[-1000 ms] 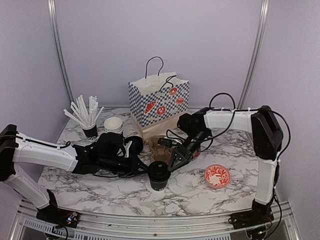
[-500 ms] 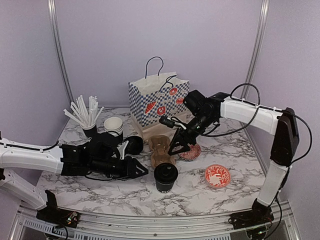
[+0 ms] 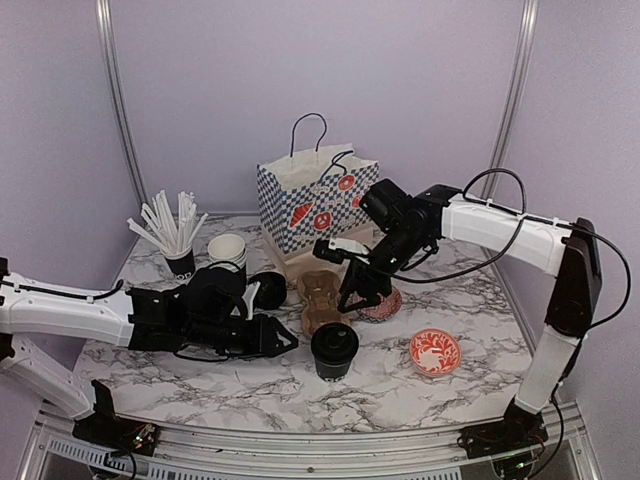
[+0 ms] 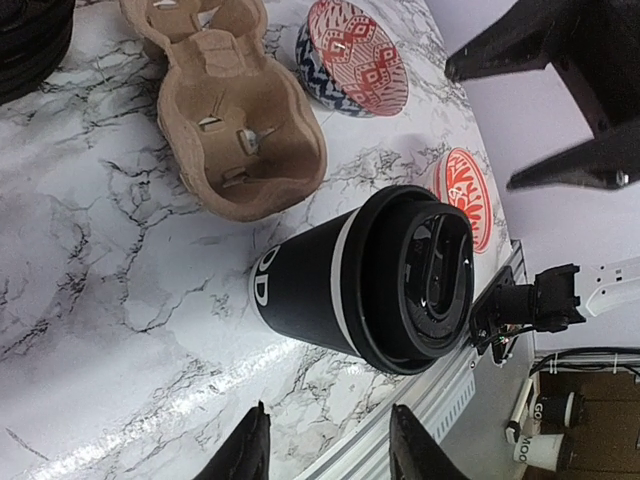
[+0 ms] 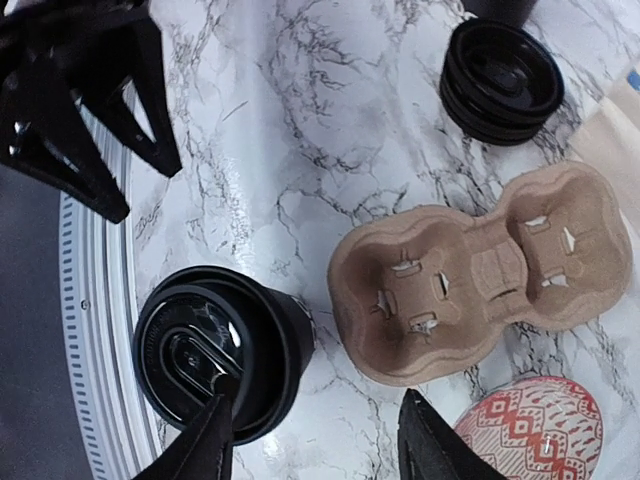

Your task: Pack the takeout coffee

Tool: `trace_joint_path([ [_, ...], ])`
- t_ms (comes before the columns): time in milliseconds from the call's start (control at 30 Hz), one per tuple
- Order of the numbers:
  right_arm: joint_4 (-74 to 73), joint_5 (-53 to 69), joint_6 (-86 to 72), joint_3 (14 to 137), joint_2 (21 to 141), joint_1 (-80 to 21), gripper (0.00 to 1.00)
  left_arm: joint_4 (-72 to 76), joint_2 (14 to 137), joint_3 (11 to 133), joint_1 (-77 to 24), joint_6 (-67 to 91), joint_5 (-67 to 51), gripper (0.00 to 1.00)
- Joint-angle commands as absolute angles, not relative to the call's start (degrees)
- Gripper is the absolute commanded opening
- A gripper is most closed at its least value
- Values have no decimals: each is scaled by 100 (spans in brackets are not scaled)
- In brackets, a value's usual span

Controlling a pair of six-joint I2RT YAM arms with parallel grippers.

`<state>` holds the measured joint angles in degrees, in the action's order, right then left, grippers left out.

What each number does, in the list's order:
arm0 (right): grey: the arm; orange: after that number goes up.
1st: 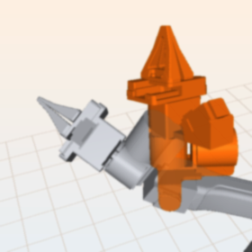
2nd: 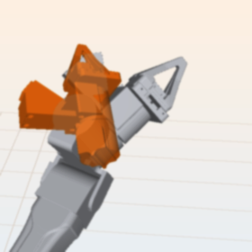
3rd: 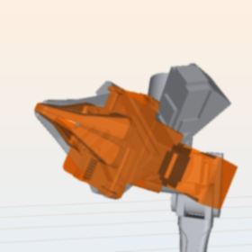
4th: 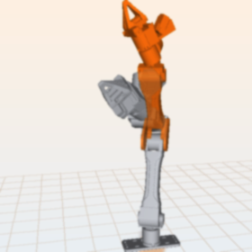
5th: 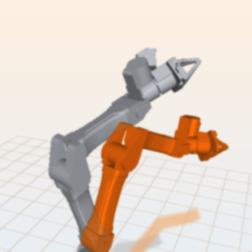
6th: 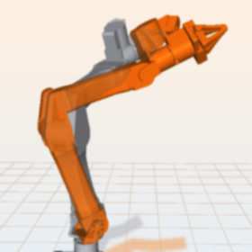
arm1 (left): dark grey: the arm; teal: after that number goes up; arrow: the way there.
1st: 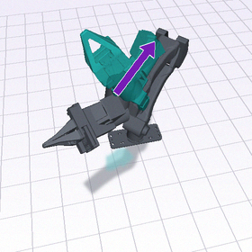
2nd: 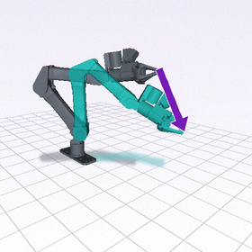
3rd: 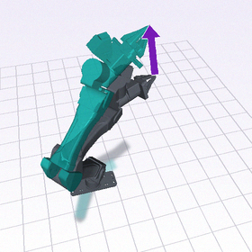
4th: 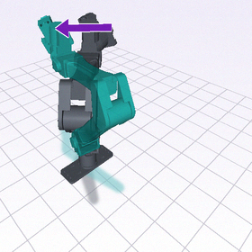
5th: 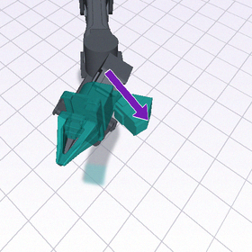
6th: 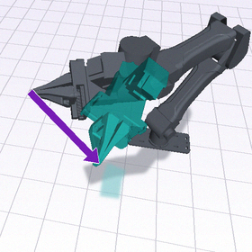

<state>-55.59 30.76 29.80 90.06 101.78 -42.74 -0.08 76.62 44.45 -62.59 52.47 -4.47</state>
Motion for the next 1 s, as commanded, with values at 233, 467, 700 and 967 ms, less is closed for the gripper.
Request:
trace_joint_path([
  [233,-6151,4533,2884,8890,10797,-3443,57,1087,8267,4493,-6382,5846,-928,36],
  [467,-6195,4811,2962,8513,10850,-3445,57,1125,8521,4639,-6381,5815,-950,31],
  [700,-6293,5034,3055,8448,10920,-3452,57,1168,8663,4684,-6372,5775,-977,31],
  [967,-6240,4991,3009,8423,11063,-3510,55,1196,8795,4689,-6322,5755,-1030,30],
])
